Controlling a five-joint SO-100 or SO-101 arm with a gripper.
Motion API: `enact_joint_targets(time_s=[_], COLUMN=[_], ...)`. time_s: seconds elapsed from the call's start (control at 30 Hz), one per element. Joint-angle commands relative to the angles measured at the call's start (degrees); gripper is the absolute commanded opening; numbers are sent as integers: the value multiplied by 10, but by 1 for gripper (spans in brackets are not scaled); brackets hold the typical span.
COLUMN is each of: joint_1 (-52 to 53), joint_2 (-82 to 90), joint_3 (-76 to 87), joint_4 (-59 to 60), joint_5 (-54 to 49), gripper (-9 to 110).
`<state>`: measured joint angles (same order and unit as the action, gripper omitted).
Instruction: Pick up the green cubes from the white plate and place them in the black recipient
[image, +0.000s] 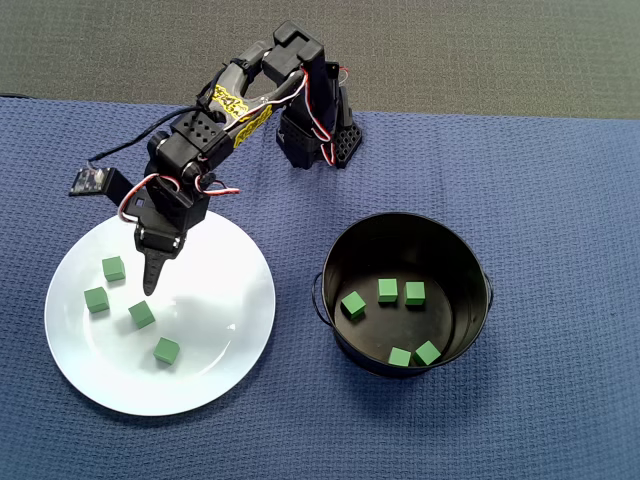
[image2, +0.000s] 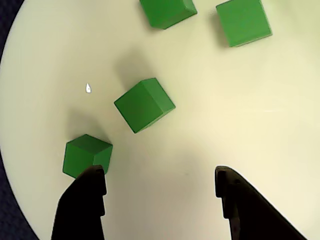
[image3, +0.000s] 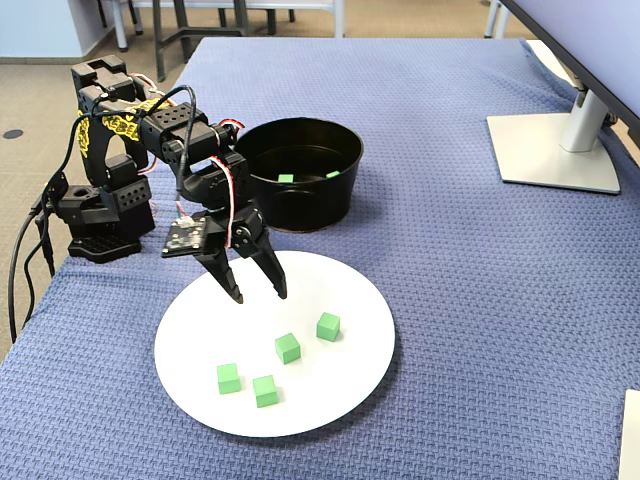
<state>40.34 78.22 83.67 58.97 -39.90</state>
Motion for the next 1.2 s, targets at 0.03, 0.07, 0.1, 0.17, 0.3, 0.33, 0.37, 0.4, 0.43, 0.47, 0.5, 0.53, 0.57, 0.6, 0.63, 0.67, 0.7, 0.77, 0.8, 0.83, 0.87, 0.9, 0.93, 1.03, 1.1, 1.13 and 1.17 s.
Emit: enact_joint_targets(time_s=[0.03, 0.07, 0.1, 0.17, 0.3, 0.33, 0.37, 0.4, 0.43, 0.47, 0.5, 0.53, 0.57, 0.6, 0.63, 0.67, 0.7, 0.77, 0.8, 0.83, 0.87, 0.9, 0.93, 1.03, 1.1, 1.13, 1.17], joint_1=[-8, -8, -6, -4, 2, 3, 3, 3, 2, 2, 2, 2, 3, 4, 4, 4, 4, 4, 4, 5, 7, 8, 10, 12, 12, 12, 11], joint_2=[-25, -33, -40, -48, -63, -65, -65, -65, -62, -61, -59, -59, -59, -58, -57, -55, -55, -55, -55, -57, -60, -62, -65, -77, -83, -86, -89], joint_3=[-52, -54, -54, -47, -20, -20, -21, -22, -22, -20, -16, -13, -7, 4, 19, 35, 47, 61, 62, 62, 62, 64, 70, 70, 69, 69, 70], joint_4=[-51, -60, -72, -110, -207, -212, -215, -216, -216, -217, -224, -229, -233, -243, -261, -278, -290, -306, -307, -308, -311, -320, -339, -361, -366, -367, -368], joint_5=[-92, -115, -136, -195, -344, -374, -394, -405, -411, -417, -419, -421, -425, -432, -439, -449, -458, -461, -466, -470, -474, -479, -482, -485, -484, -484, -484], gripper=[22, 22, 21, 21, 21, 21, 22, 21, 21, 21, 21, 21, 21, 21, 21, 21, 21, 21, 21, 21, 21, 21, 21, 20, 20, 20, 20])
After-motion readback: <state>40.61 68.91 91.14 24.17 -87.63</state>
